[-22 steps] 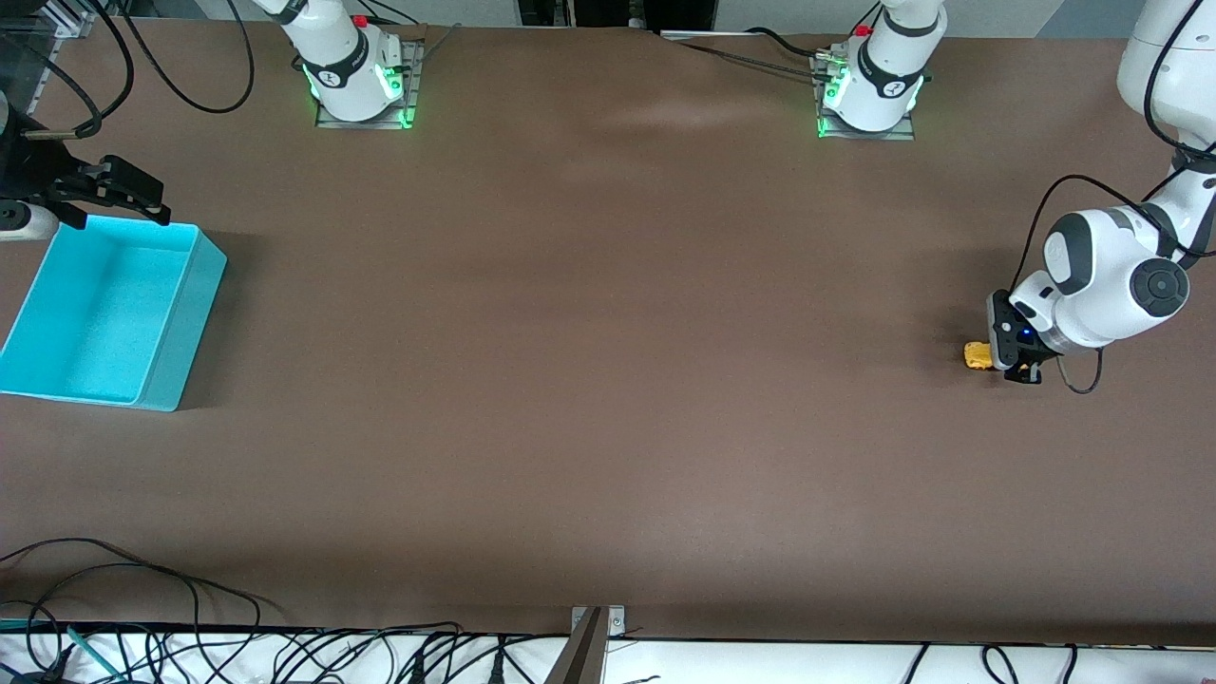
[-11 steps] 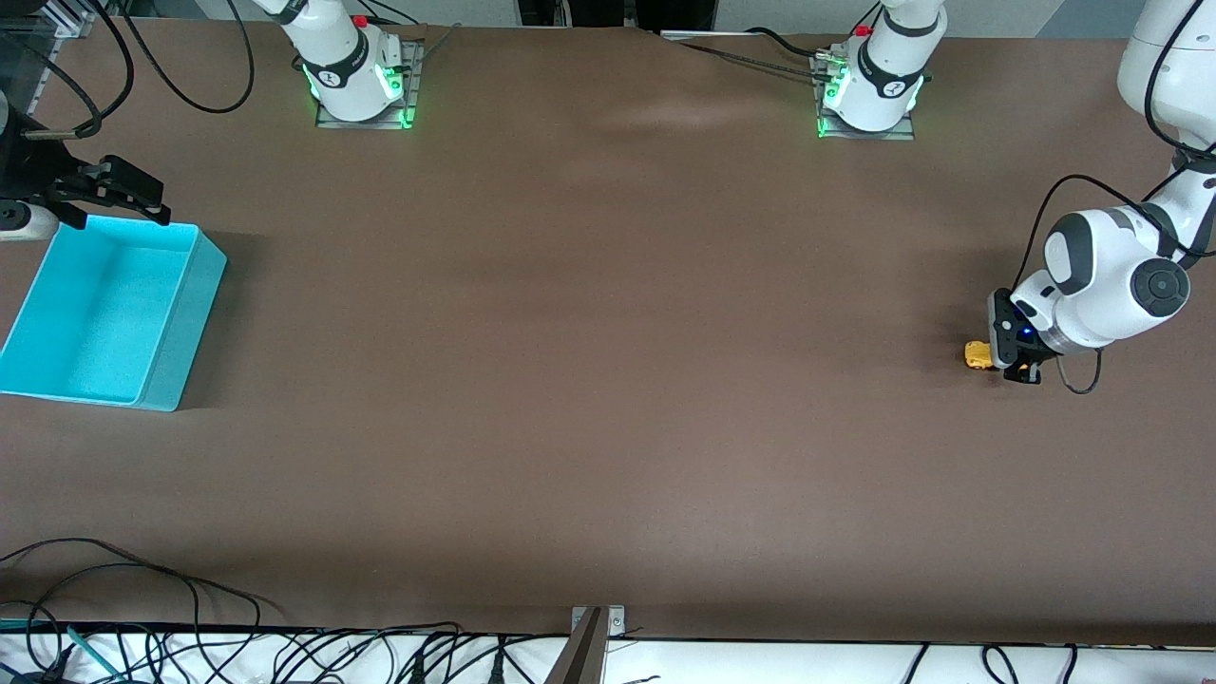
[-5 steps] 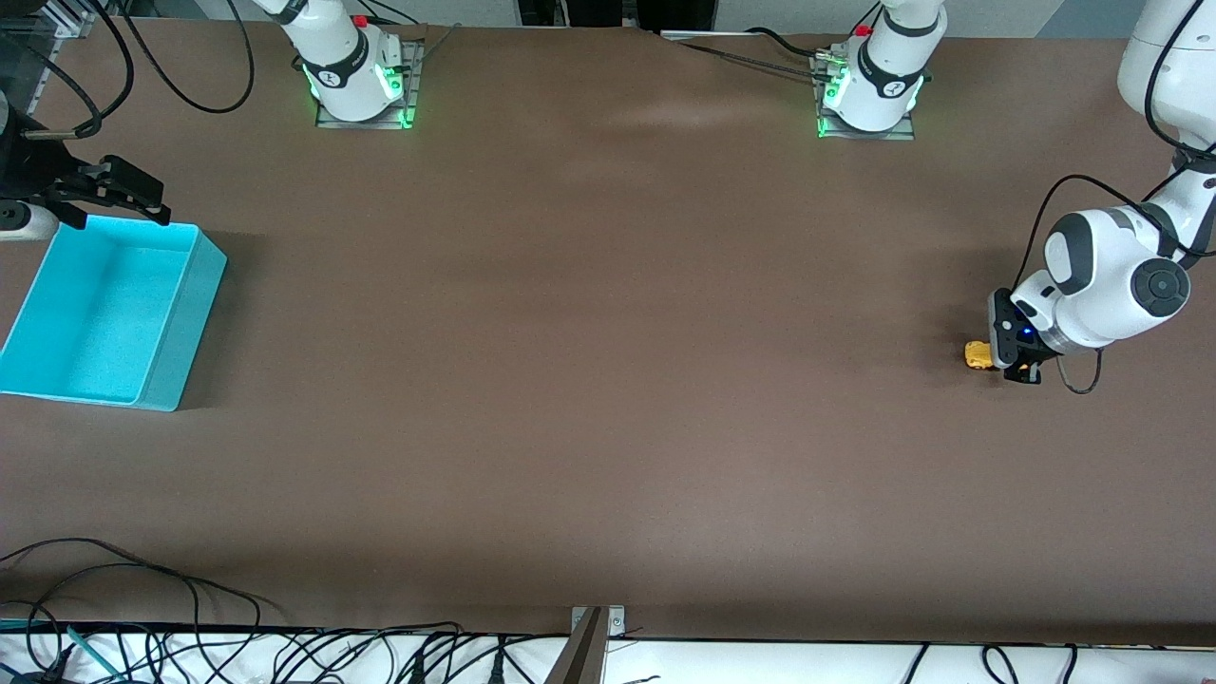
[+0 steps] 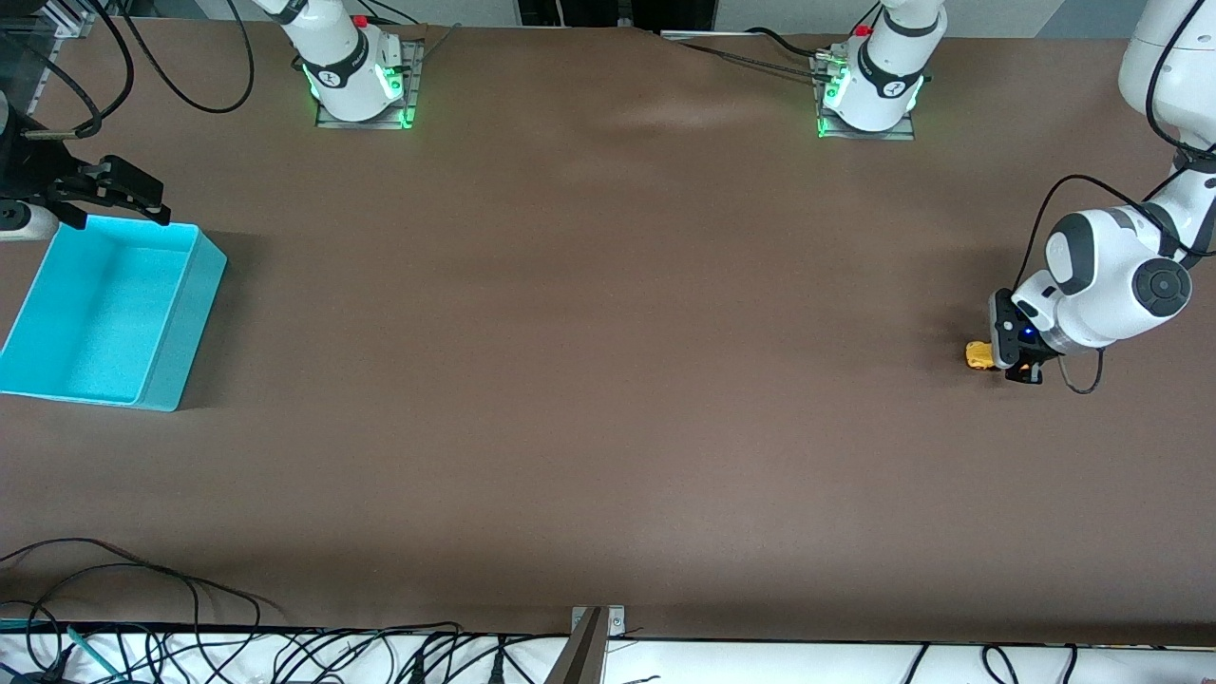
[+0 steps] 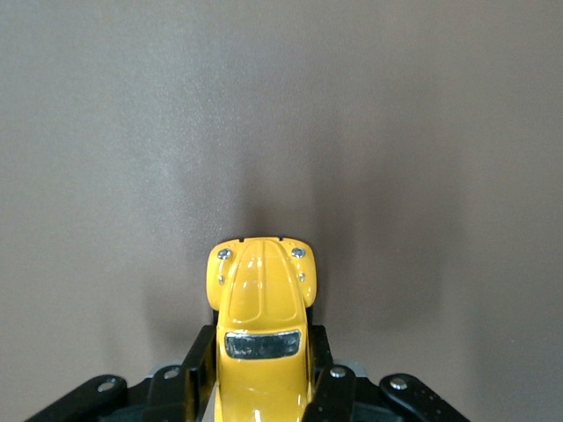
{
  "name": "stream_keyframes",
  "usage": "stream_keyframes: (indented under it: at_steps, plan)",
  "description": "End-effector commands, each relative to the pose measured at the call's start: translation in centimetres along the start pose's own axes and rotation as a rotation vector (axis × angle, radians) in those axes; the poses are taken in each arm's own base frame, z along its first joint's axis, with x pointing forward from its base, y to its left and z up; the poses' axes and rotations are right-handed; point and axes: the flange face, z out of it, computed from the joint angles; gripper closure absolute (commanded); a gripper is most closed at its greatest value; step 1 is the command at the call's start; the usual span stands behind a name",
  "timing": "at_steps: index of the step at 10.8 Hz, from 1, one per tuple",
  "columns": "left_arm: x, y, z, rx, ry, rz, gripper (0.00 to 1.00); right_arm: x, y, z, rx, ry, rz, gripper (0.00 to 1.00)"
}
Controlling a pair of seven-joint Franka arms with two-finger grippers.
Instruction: Wind up and store yellow beetle car
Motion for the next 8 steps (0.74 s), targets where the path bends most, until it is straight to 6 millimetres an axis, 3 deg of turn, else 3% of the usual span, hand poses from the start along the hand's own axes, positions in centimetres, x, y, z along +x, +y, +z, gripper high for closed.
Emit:
stream_keyframes:
  at_steps: [1,8]
  plan:
    - [-0.99,-0.36,1.4,-0.004,0.001,-0.021,1.0,0.09,0.12,-0.54,0.017,0.003,-0.008,0.0]
    - [-0.98,-0.38,1.39,-0.004,-0.005,0.001,1.0,0.09,0.1,-0.47,0.018,0.001,-0.008,0.0]
